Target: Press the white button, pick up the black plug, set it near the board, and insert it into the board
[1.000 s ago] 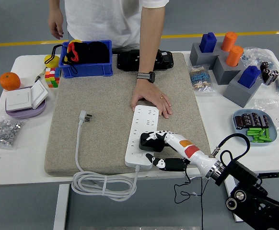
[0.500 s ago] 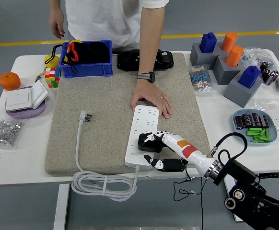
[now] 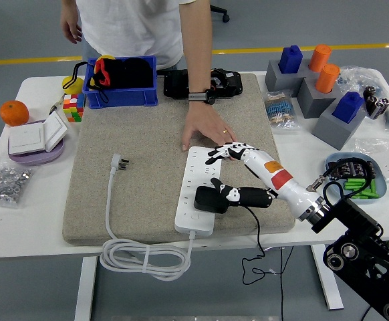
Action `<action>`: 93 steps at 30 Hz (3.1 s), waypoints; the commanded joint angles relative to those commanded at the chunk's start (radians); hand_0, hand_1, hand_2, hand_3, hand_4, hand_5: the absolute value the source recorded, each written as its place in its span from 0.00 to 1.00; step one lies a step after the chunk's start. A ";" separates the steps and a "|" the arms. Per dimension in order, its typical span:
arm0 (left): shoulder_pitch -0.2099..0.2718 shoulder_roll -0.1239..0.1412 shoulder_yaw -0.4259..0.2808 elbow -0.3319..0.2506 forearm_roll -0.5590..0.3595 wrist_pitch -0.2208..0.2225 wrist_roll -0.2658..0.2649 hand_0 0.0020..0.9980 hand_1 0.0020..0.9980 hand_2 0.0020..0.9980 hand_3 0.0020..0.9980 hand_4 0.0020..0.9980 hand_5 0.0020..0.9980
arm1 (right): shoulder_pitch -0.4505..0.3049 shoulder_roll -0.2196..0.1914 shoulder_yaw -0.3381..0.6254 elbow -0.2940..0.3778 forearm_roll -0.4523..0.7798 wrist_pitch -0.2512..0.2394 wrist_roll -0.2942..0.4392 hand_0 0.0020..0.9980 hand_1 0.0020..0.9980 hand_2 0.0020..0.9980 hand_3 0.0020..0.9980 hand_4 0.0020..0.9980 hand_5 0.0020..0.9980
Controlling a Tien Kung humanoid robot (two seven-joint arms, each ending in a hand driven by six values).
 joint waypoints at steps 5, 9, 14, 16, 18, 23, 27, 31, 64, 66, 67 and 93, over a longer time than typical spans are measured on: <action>0.002 0.003 -0.003 0.000 0.003 0.000 0.001 0.71 0.70 0.67 0.71 0.72 0.30 | -0.027 -0.006 0.093 -0.016 -0.028 -0.002 -0.020 0.90 0.79 0.74 0.67 0.69 0.44; 0.003 0.004 -0.003 0.000 0.005 0.000 0.001 0.71 0.70 0.67 0.71 0.72 0.30 | -0.053 -0.011 0.169 -0.024 -0.047 -0.002 -0.032 0.90 0.79 0.74 0.67 0.73 0.43; 0.000 0.005 0.002 0.000 0.002 0.000 0.000 0.71 0.70 0.67 0.71 0.72 0.30 | -0.084 -0.014 0.261 -0.031 -0.070 0.001 -0.048 0.90 0.79 0.74 0.67 0.75 0.43; -0.002 0.004 0.002 0.000 0.003 0.000 0.000 0.71 0.70 0.67 0.71 0.72 0.30 | -0.099 -0.015 0.295 -0.031 -0.078 0.001 -0.054 0.90 0.79 0.74 0.67 0.75 0.43; -0.002 0.004 0.002 0.000 0.004 -0.001 0.000 0.71 0.70 0.67 0.71 0.72 0.30 | -0.115 -0.017 0.327 -0.030 -0.086 0.002 -0.058 0.90 0.79 0.74 0.67 0.75 0.43; -0.002 0.002 0.000 0.000 0.004 0.000 -0.002 0.71 0.70 0.67 0.71 0.72 0.30 | -0.156 -0.021 0.401 -0.025 -0.103 0.004 -0.066 0.90 0.79 0.73 0.68 0.76 0.41; 0.000 -0.001 -0.004 0.000 0.006 0.000 -0.002 0.71 0.70 0.67 0.71 0.72 0.30 | -0.184 -0.017 0.458 -0.021 -0.116 0.006 -0.073 0.90 0.78 0.73 0.67 0.76 0.42; 0.002 -0.004 -0.006 0.000 0.005 0.000 -0.003 0.71 0.70 0.67 0.71 0.72 0.30 | -0.204 -0.010 0.511 -0.018 -0.129 0.009 -0.080 0.90 0.78 0.73 0.67 0.76 0.42; 0.013 -0.001 -0.016 0.000 0.018 0.000 -0.001 0.71 0.70 0.67 0.71 0.72 0.30 | -0.304 0.070 0.765 0.015 -0.160 0.019 -0.095 0.89 0.78 0.71 0.66 0.81 0.41; 0.014 0.000 -0.019 0.000 0.022 0.000 0.000 0.71 0.70 0.67 0.71 0.72 0.30 | -0.306 0.073 0.769 0.015 -0.160 0.019 -0.095 0.89 0.78 0.71 0.66 0.81 0.41; 0.015 0.002 -0.020 0.000 0.024 0.000 0.001 0.71 0.70 0.67 0.71 0.72 0.30 | -0.307 0.074 0.770 0.015 -0.160 0.020 -0.095 0.89 0.78 0.71 0.66 0.81 0.41; 0.026 0.012 -0.020 0.000 0.025 0.000 0.003 0.71 0.70 0.67 0.71 0.72 0.30 | -0.327 0.098 0.766 0.005 -0.167 0.047 -0.114 0.88 0.76 0.69 0.65 0.81 0.41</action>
